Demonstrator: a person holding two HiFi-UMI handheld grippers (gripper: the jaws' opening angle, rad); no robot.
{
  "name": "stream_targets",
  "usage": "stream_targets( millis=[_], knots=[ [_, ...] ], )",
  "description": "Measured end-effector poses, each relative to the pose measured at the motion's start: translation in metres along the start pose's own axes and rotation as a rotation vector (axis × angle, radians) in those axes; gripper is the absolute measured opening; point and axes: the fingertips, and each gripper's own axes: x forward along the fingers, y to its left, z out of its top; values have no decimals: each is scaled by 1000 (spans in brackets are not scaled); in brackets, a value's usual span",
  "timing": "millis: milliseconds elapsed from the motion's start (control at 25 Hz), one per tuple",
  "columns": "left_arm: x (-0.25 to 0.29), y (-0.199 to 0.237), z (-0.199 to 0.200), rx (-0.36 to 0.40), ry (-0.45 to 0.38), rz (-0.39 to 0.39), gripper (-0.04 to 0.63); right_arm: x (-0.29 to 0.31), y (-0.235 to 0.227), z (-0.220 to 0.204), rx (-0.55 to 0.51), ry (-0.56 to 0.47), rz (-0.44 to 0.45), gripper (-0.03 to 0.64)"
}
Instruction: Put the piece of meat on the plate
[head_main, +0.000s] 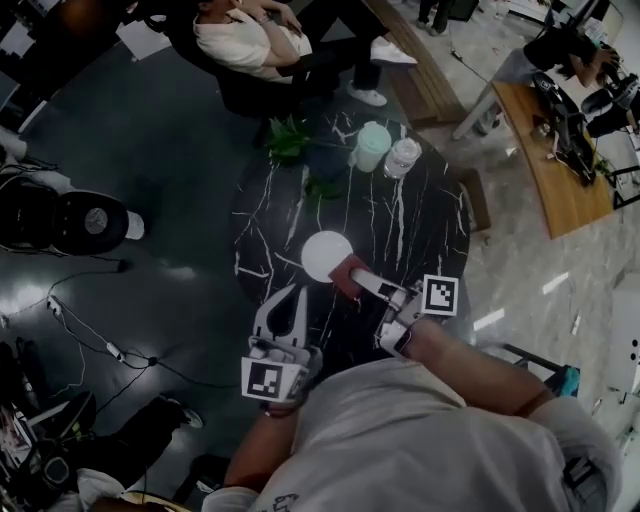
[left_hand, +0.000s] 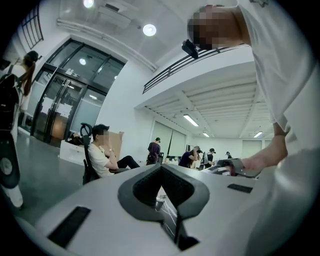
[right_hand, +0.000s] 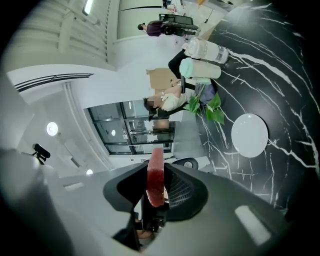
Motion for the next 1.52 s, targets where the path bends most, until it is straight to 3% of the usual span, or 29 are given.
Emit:
stream_targets(
  millis=[120,400,800,960,1200,1520],
  knots=[
    [1,17,-11,-22,-17,59,6,8,-27,8,15,21,-32,89],
    [5,36,-66,-48,51,101,6,27,-108,22,6,98,-155,89],
    [4,44,-130,-111,123,136,6,44,-205,32,-17,197,-323,91],
    [10,51,-151,-108,132,135,6,54,-247,41,22,176,-387,89],
    [13,57,-182,-161,147,160,6,64,-283,48,32,180,-413,91],
    [13,54,-207,-209,168,164,6,75,-298,53,51,192,-420,91]
  ],
)
